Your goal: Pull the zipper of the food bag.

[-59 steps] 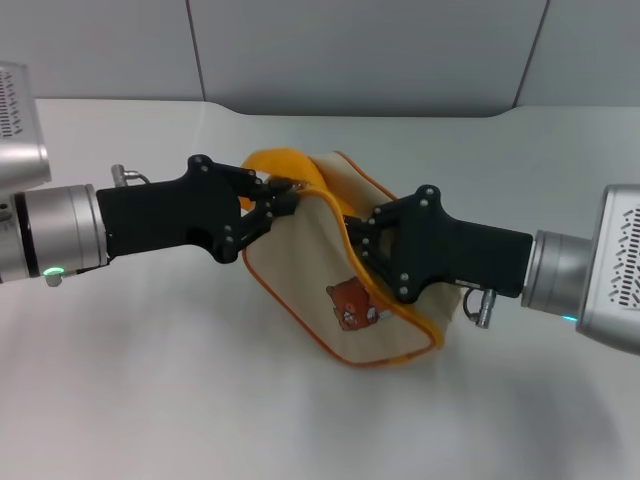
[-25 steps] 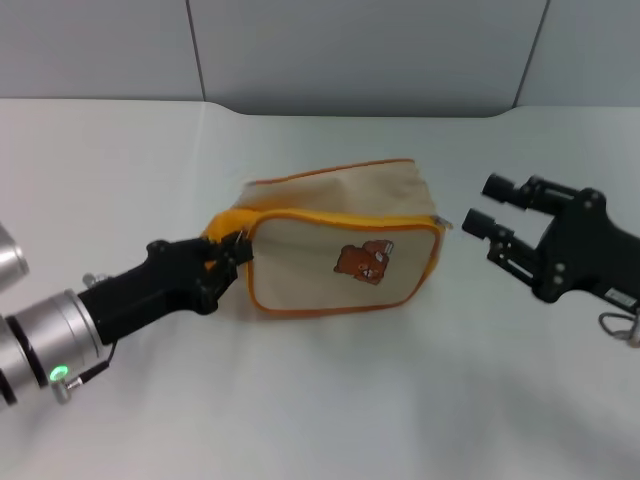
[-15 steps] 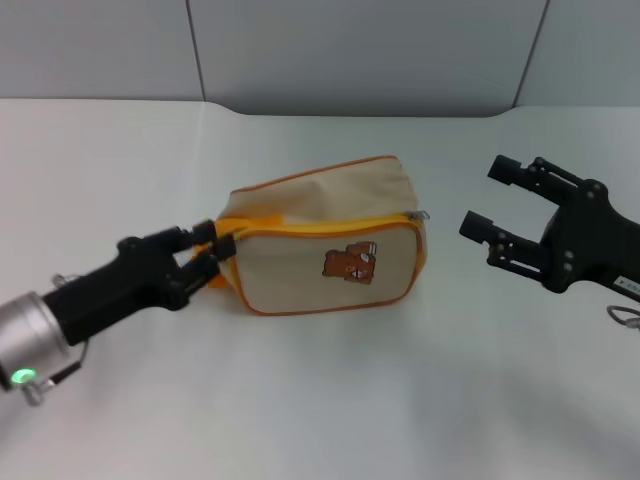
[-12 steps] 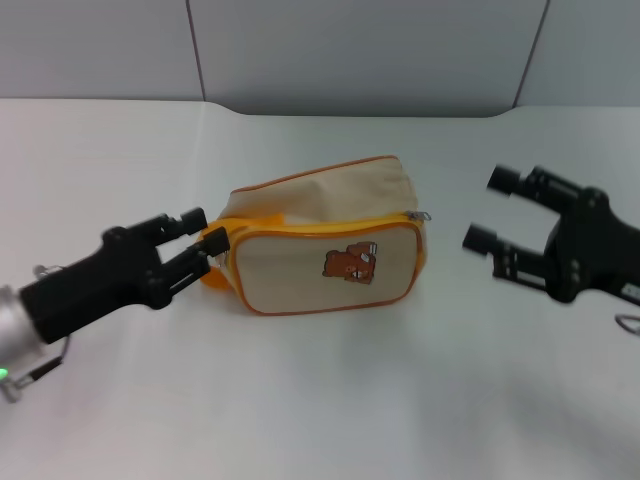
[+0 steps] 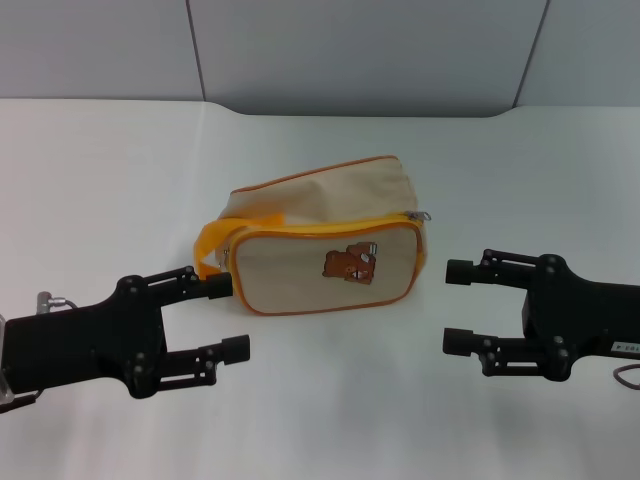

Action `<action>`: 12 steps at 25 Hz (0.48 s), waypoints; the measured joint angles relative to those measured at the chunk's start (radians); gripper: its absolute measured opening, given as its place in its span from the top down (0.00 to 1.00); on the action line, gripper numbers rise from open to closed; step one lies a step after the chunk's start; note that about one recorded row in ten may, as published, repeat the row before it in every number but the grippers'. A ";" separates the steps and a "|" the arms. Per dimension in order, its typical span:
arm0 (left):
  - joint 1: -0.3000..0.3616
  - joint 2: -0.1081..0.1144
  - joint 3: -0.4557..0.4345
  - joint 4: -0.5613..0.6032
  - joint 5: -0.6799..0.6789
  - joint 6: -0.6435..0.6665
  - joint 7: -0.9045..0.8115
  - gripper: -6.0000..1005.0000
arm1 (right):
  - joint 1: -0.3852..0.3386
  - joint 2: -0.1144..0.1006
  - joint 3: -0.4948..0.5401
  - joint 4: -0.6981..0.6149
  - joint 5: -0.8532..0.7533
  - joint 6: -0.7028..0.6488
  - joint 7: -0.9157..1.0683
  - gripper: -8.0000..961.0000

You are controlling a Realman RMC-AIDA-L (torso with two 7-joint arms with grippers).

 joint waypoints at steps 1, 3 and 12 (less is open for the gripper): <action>0.000 0.000 0.000 0.004 0.008 0.001 -0.005 0.27 | 0.001 0.000 -0.001 0.000 -0.001 0.000 0.001 0.20; 0.000 0.000 0.000 0.009 0.016 0.003 -0.007 0.25 | 0.002 0.001 -0.001 -0.001 -0.001 0.000 0.003 0.20; 0.006 0.001 0.001 0.011 0.024 0.009 0.000 0.23 | 0.004 0.001 -0.002 -0.002 -0.003 -0.001 0.007 0.20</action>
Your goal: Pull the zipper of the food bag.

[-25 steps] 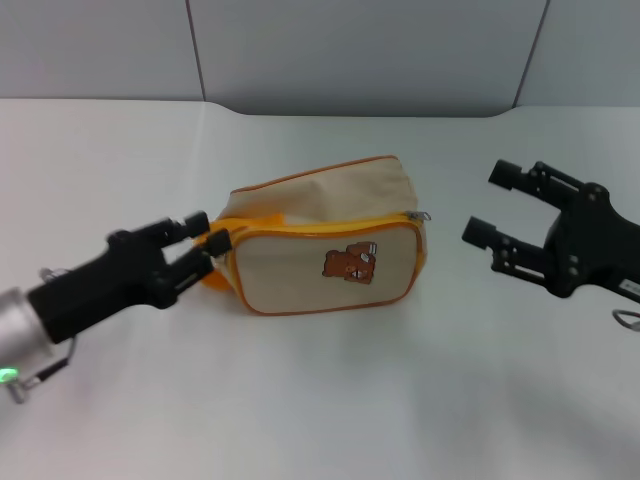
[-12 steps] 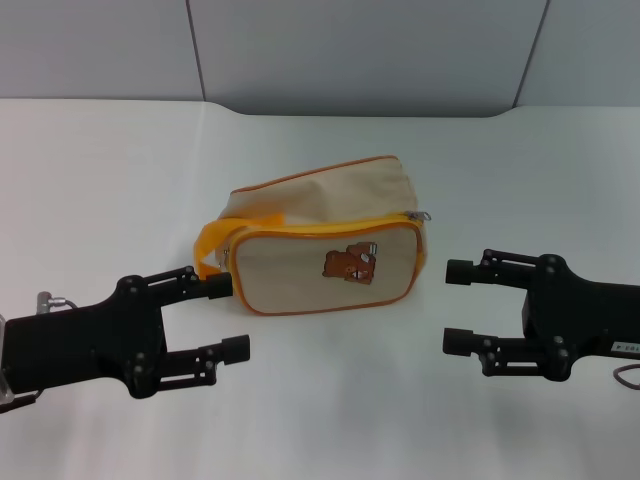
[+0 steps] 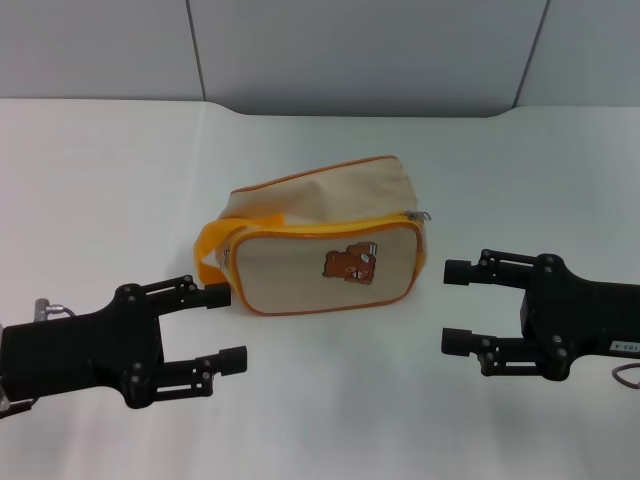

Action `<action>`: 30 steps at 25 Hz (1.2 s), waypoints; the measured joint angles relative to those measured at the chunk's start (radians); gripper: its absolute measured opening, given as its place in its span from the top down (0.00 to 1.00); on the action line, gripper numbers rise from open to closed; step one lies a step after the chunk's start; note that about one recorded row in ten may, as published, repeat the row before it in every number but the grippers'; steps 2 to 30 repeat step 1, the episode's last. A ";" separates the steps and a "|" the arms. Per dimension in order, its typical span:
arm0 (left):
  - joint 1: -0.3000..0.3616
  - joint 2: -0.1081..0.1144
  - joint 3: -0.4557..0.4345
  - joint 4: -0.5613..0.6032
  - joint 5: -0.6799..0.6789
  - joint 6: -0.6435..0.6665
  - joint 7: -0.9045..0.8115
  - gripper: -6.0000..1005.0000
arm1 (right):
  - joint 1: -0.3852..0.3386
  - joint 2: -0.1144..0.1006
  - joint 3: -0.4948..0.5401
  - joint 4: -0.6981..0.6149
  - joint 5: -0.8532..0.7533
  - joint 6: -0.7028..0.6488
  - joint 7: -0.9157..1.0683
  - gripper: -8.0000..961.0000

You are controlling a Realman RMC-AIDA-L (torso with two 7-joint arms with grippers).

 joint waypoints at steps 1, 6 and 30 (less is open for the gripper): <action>0.000 0.000 0.000 0.000 0.001 0.000 0.000 0.23 | 0.000 0.000 0.000 0.000 0.000 0.000 0.000 0.20; 0.000 0.000 0.000 0.000 0.001 0.000 0.000 0.23 | 0.000 0.000 0.000 0.000 0.000 0.000 0.000 0.20; 0.000 0.000 0.000 0.000 0.001 0.000 0.000 0.23 | 0.000 0.000 0.000 0.000 0.000 0.000 0.000 0.20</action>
